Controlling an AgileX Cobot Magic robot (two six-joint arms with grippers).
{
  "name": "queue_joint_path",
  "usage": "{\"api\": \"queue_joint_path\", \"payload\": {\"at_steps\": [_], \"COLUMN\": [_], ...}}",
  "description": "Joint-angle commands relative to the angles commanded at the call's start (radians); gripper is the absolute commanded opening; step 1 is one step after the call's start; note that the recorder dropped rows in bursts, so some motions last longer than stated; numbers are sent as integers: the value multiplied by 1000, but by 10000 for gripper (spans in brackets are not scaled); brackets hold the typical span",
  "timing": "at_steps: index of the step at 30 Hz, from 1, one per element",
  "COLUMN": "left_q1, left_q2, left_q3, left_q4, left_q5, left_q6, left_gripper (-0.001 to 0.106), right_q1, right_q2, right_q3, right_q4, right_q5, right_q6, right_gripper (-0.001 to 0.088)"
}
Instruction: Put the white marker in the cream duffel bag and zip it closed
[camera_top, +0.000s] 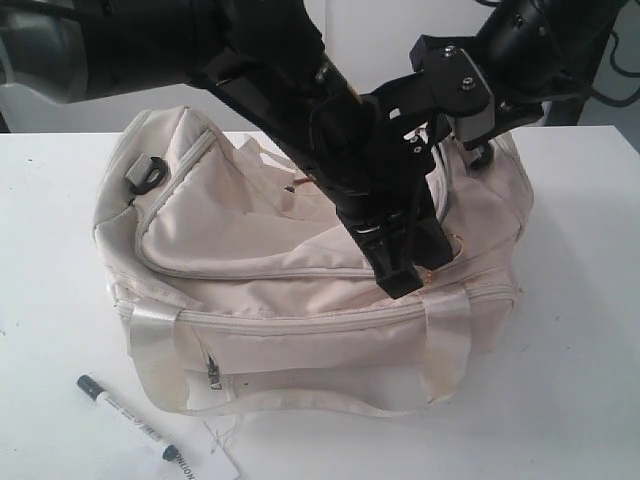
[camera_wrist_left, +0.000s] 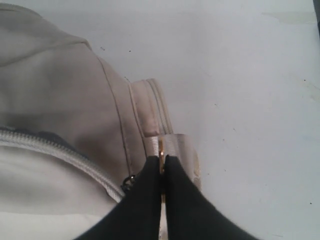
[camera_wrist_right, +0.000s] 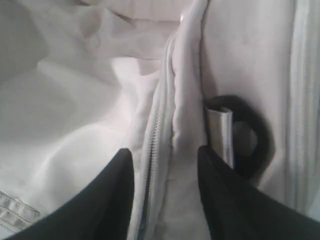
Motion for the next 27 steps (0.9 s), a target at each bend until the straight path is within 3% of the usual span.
{"api": "queue_joint_path", "payload": {"at_steps": [14, 16, 20, 21, 27], "left_q1": [0, 0, 0, 0, 0], "left_q2": [0, 0, 0, 0, 0], "left_q3": [0, 0, 0, 0, 0], "left_q4": [0, 0, 0, 0, 0], "left_q5": [0, 0, 0, 0, 5], "left_q6": [0, 0, 0, 0, 0], "left_gripper": [0, 0, 0, 0, 0], "right_q1": [19, 19, 19, 19, 19], "right_q2": [2, 2, 2, 2, 2], "right_q3": [93, 93, 93, 93, 93], "right_q4": [3, 3, 10, 18, 20], "right_q5": [0, 0, 0, 0, 0], "right_q6": [-7, -11, -43, -46, -46], "right_gripper": [380, 313, 35, 1, 0]}}
